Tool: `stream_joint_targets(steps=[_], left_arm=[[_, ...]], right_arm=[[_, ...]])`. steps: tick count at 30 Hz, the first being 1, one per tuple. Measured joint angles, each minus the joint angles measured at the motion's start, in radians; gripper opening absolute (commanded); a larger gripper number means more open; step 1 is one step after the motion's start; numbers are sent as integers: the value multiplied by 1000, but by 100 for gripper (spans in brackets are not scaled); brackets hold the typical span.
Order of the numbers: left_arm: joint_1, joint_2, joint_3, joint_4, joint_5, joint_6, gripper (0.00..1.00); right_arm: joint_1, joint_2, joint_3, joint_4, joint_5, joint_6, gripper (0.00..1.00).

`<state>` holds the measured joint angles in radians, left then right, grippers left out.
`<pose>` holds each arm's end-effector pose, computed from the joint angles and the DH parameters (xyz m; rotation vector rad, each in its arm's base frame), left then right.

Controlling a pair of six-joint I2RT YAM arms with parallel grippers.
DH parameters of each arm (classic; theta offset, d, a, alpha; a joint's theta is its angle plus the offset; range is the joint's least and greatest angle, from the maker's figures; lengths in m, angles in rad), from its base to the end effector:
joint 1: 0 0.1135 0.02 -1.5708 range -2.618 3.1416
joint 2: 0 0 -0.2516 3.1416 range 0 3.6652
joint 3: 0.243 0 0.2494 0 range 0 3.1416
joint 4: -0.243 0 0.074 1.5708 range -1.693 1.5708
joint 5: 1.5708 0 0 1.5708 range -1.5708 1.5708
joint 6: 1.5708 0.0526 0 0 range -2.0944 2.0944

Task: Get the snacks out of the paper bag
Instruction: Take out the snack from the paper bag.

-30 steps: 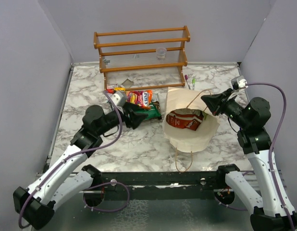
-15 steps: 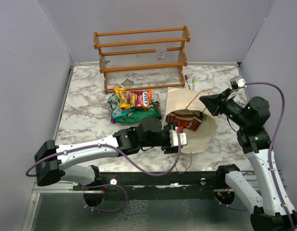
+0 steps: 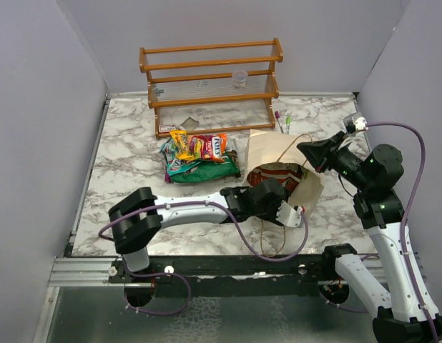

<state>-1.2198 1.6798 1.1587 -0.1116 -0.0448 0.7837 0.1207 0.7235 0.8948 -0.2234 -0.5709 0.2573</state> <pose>0.1360 -0.3647 0.2203 1.8477 1.2116 -0.1939 0.1731 0.0496 0.3743 -0.3368 1.6332 0.7495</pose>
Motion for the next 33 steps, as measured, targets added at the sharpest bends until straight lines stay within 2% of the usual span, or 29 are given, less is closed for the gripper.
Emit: stream_joint_targets(steps=[10,18,33], left_arm=[[12,208,126,-14,-146,67,68],[37,256,141,23,-208,130,67],[76,387,111,264,-317,320,66]], right_arm=[[0,-21,1,-1,0,0,2],[0,-29,2,-8,0,0,2],[0,-31,2,-8,0,0,2]])
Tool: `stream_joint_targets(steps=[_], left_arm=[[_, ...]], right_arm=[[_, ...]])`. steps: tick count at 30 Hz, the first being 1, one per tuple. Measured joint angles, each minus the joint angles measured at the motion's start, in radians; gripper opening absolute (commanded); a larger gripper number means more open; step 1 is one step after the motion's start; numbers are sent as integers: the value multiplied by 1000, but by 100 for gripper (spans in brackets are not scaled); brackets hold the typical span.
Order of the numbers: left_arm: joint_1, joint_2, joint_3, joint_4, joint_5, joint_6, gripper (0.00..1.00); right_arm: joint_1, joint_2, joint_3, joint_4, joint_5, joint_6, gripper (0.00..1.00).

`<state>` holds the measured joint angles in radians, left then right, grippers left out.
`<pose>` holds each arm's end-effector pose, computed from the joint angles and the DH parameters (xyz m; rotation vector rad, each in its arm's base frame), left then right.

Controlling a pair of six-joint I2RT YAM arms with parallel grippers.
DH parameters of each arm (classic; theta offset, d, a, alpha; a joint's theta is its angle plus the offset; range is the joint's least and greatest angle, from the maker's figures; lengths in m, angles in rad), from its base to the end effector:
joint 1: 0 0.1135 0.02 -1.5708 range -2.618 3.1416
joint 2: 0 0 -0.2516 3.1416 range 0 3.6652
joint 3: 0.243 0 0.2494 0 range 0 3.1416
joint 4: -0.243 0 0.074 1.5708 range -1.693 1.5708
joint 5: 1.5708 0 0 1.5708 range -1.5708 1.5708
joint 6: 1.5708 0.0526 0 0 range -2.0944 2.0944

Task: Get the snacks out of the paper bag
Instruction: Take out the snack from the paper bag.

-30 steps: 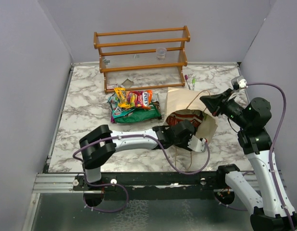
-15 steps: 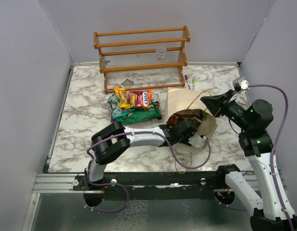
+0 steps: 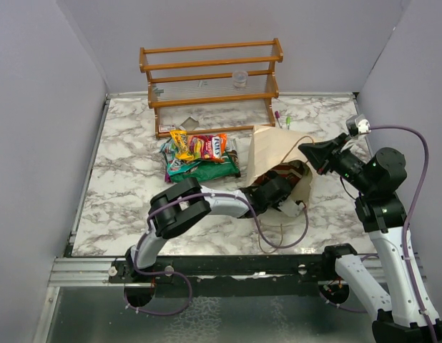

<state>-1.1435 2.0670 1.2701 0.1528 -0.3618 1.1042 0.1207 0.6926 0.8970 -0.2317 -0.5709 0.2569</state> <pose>0.2036 -0.4022 0.1296 1.8823 1.1234 0.3777 0.1648 0.0486 0.3788 -0.3430 1.6087 0.7448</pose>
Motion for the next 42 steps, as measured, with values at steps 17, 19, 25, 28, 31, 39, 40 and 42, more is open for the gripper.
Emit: stream_joint_targets(steps=[17,19,25,28,31,39,40,42], left_arm=[[85,129,59,397,-32,261,5],[77,94,38,402,-32,260,0],[31,-59,-30,381,-32,199,0],[6,-147,-55,317,-27,123,0],[-10,-233,-86,249,-10,42,0],[-60,-467,-157,28,41,-148,0],[-68,-497,-160,3,56,-175,0],[-83,-574,-165,-52,105,-250,0]], right_arm=[[0,-6,18,-38,12,-20,2],[0,-14,18,-38,17,-26,2],[0,-22,21,-43,29,-38,2],[0,-24,32,-53,37,-49,2],[0,-26,34,-53,43,-53,2],[0,-25,34,-54,47,-58,2],[0,-25,34,-54,48,-59,2],[0,-25,34,-53,49,-60,2]])
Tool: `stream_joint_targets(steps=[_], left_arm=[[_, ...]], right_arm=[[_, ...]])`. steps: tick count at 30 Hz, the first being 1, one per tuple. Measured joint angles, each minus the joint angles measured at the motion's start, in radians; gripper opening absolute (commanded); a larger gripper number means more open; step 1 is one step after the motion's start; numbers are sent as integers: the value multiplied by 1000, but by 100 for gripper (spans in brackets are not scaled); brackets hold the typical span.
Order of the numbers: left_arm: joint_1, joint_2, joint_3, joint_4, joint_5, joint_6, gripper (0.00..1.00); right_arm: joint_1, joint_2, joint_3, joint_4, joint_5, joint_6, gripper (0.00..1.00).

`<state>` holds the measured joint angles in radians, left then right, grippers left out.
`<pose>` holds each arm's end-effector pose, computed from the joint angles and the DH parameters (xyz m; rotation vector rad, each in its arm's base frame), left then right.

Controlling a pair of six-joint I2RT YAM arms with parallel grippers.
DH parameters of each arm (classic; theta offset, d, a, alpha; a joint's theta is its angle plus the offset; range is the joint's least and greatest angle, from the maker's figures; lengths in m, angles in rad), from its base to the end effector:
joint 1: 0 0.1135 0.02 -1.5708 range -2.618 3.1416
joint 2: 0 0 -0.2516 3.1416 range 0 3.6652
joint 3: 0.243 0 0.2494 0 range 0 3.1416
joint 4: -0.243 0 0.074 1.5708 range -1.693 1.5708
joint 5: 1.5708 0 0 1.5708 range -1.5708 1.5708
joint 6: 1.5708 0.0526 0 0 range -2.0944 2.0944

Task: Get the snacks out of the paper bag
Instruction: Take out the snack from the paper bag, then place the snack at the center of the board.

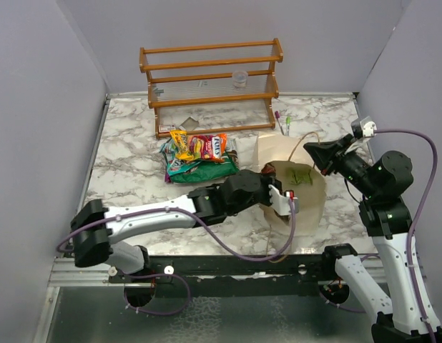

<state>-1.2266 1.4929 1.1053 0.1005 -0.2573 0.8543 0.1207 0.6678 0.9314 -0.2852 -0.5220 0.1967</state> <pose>0.1364 -0.3409 0.2930 1.4970 1.0840 -0.0206 0.1558 0.0453 0.3877 -0.3518 1.5907 0.6595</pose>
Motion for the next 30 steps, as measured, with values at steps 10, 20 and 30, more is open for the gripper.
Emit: stream_joint_targets(steps=[10,20,30], left_arm=[[-19,-383,68,-163,211,-323,0],[-19,-540,151,-248,229,-446,0],[2,-481,200,-242,-197,-402,0]], right_arm=[[0,8,0,1,2,0,2],[0,30,0,1,2,0,2],[0,36,0,1,2,0,2]])
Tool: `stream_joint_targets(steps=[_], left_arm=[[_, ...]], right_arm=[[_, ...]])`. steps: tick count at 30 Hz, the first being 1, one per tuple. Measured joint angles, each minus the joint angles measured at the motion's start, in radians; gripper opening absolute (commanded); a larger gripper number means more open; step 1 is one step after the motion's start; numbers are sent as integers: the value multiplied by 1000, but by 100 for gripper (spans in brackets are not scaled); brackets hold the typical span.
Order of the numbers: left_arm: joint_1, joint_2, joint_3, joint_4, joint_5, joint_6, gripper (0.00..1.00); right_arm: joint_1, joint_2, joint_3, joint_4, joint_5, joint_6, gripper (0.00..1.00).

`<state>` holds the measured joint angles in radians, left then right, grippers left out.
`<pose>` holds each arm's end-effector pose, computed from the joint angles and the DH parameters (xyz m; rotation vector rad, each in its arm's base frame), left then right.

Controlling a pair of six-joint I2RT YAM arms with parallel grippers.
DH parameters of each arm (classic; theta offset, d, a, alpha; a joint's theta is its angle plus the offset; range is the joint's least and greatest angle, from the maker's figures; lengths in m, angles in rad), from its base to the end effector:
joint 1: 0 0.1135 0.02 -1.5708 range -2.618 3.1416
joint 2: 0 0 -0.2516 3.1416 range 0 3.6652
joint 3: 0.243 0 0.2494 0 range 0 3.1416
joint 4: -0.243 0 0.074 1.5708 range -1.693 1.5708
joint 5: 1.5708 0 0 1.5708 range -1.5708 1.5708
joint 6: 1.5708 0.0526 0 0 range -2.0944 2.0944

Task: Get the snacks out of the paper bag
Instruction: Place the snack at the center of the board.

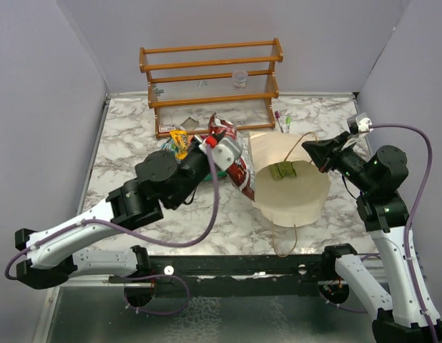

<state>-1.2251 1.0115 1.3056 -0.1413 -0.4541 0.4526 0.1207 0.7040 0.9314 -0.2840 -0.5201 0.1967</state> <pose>0.0965 -0.1998 0.4728 0.7846 1.2087 -0.3133 0.1656 0.0464 0.3826 -0.3436 1.6255 0.6639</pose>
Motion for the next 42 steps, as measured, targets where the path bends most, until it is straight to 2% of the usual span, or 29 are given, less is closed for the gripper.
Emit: stream_joint_targets(steps=[3,6,9,17,23,28,36,42], left_arm=[[93,57,17,-15,-102,12,0],[313,128,56,-71,-148,-34,0],[505,172,48,-96,-255,-72,0],[785,206,-13,-145,-362,-268,0],[926,257,-66,-177,-433,-410,0],[1045,378,-38,-273,-442,-593,0],[1160,570,126,-587,-435,-1076,0],[1170,648,157,-778,-315,-1428,0]], right_arm=[[0,0,0,0,0,0,2],[0,-1,-1,0,0,0,2],[0,-4,-1,0,0,0,2],[0,-8,-1,-1,0,-10,2],[0,-4,-2,1,-3,-7,2],[0,-2,-9,8,-21,5,2],[0,-2,-11,17,-28,10,2],[0,-2,-13,17,-28,12,2]])
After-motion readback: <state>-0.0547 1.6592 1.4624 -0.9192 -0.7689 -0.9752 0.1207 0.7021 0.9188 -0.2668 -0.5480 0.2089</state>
